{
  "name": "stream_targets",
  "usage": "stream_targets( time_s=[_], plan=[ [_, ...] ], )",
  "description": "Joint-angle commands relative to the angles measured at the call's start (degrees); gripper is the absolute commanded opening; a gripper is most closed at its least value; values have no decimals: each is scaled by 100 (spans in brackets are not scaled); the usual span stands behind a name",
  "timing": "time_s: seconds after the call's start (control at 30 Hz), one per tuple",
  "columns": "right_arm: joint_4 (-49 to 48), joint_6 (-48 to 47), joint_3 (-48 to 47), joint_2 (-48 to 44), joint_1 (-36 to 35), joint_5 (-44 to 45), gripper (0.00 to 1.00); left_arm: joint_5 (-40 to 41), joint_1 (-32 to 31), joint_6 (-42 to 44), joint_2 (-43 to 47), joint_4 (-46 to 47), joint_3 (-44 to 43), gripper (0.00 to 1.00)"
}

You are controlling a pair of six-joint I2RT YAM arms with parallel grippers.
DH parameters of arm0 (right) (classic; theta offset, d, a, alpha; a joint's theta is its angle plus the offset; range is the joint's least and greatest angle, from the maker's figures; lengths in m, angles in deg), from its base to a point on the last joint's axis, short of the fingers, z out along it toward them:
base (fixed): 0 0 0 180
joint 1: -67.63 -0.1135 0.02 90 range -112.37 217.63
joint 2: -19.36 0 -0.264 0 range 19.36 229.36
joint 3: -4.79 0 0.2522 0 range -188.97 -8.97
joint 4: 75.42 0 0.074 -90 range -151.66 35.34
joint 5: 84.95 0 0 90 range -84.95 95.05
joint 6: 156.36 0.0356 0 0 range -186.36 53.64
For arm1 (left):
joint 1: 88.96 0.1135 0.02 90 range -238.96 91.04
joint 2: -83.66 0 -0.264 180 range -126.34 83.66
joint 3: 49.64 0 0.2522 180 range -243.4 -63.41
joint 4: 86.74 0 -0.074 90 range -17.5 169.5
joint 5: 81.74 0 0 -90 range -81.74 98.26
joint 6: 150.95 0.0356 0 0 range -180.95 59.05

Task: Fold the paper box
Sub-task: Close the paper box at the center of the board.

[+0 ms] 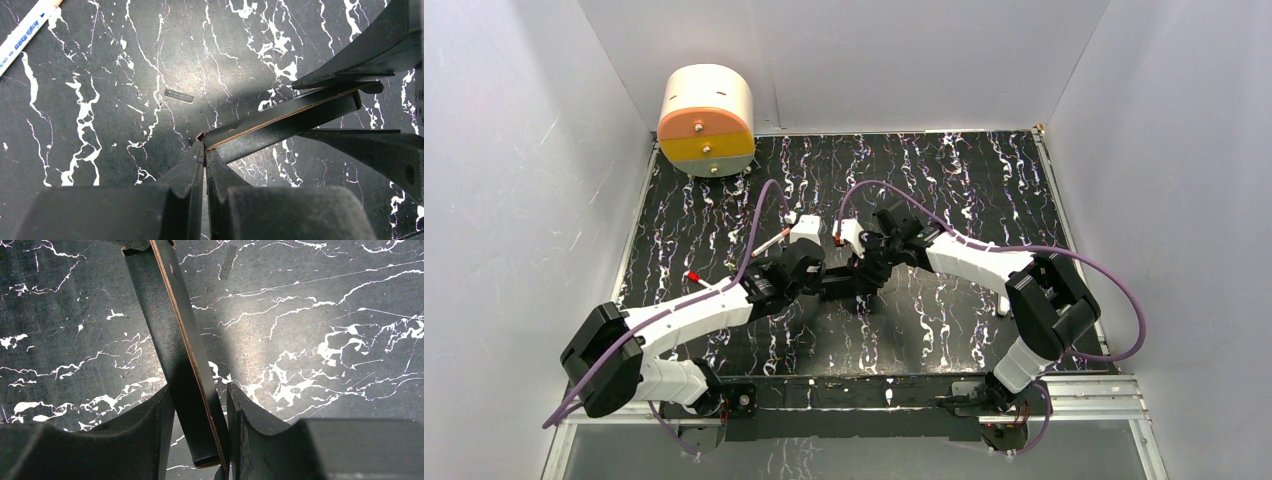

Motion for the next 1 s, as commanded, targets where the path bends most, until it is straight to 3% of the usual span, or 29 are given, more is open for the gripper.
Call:
stream_targets(
  time_s=[0.0,0.6,0.97],
  plan=[
    [-424,318,-165,-32,13,199,41,-437,-95,-174,-160,-637,-98,0],
    [-746,945,102,-346,-245,1108,41,-162,-126,-667,-330,-537,-290,5],
    [-1001,1082,308,-556,-407,1327,40,1192,-541,-592,-580,-179,312,2]
  ],
)
